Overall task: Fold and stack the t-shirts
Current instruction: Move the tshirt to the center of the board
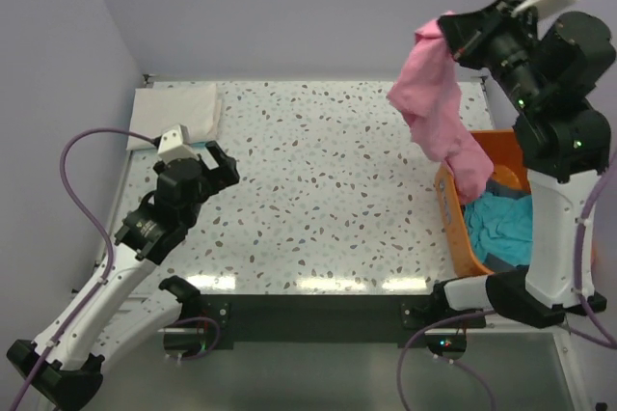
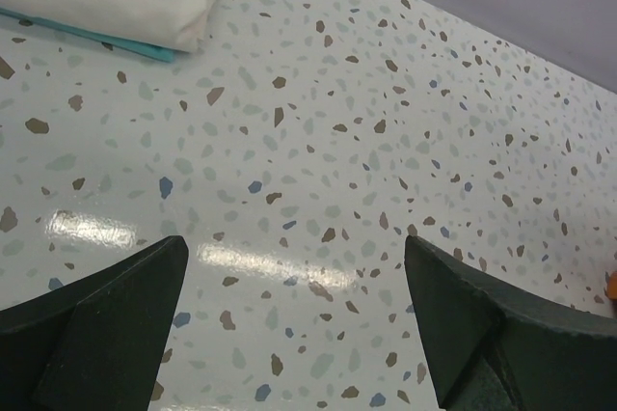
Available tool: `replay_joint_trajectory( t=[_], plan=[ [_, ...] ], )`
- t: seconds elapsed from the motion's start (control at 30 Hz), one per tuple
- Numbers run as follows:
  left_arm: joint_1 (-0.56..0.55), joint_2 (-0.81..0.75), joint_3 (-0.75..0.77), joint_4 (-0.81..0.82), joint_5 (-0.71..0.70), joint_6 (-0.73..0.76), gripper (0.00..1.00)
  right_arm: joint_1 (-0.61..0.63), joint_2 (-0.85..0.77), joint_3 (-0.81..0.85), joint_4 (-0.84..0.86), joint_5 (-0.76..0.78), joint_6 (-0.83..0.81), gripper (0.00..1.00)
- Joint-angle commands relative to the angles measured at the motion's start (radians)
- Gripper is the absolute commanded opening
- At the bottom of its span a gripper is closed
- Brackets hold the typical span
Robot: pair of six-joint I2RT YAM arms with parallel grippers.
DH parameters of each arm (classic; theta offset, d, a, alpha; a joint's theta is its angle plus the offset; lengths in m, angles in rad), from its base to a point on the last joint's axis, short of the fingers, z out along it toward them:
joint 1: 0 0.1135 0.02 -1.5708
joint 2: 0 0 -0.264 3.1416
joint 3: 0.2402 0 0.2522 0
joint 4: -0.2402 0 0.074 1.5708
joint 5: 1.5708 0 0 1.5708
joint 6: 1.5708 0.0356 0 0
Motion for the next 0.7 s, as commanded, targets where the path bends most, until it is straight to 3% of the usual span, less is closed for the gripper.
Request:
replay_joint_trajectory(
  t=[0.0, 0.13, 0.3, 0.37, 0.5, 0.67],
  plan=[
    [-0.001, -0.023, 0.010, -0.013, -0.002, -0.036, 1.00, 0.216, 0.132, 0.111, 0.110, -0.118, -0.060, 0.00],
    [-0.001, -0.041, 0.034, -0.098, -0.062, -0.085, 1.00, 0.440, 0.242, 0.188, 0.183, -0.124, -0.111, 0.00],
    [-0.001, -0.084, 0.045, -0.181, -0.091, -0.137, 1.00, 0.600, 0.445, 0.368, 0.257, -0.130, -0.120, 0.00],
    [-0.001, -0.098, 0.051, -0.207, -0.098, -0.151, 1.00, 0.620, 0.492, 0.408, 0.288, -0.131, -0.104, 0.00],
    [-0.001, -0.130, 0.067, -0.241, -0.113, -0.154, 1.00, 0.629, 0.468, 0.273, 0.480, -0.136, -0.050, 0.00],
    [-0.001, -0.156, 0.079, -0.294, -0.134, -0.177, 1.00, 0.629, 0.398, 0.195, 0.367, -0.010, -0.119, 0.00]
  ],
)
